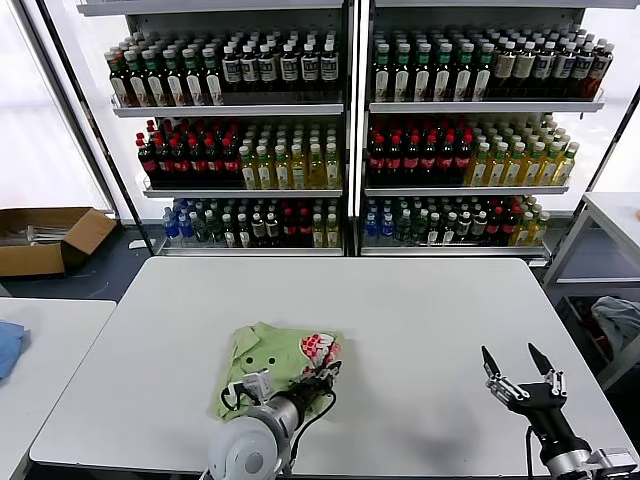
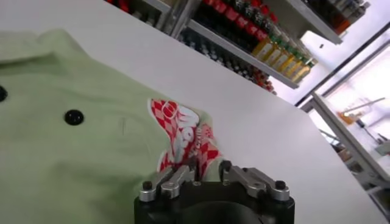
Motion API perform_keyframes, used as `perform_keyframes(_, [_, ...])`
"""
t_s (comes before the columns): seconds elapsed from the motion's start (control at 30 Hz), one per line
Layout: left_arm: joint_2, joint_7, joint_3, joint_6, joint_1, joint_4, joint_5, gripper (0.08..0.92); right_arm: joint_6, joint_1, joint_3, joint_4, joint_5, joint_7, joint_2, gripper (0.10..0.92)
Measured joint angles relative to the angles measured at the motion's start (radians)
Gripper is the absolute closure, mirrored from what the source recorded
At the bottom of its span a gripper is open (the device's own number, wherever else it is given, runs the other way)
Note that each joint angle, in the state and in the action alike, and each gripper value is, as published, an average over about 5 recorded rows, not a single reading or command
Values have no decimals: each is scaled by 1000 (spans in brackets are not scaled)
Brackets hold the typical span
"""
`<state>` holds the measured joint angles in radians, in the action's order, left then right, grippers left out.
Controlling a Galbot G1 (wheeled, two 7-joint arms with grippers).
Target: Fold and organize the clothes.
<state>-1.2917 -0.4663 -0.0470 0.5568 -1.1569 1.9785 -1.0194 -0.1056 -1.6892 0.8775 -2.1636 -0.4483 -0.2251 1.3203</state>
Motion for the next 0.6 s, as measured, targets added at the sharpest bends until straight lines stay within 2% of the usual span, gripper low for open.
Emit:
perform_keyframes(0.3, [13, 27, -40, -17, -26, 101, -14, 401, -82, 40, -148, 17, 14, 56, -27, 203])
perform_keyframes(0.5, [48, 37, -155, -21, -66, 203, -28, 234, -150, 110, -323, 64, 14, 115, -22, 203])
perform_keyframes(0.6, [60, 39, -226, -21, -90, 248, -40, 188, -180, 156, -416, 104, 12, 140, -8, 203])
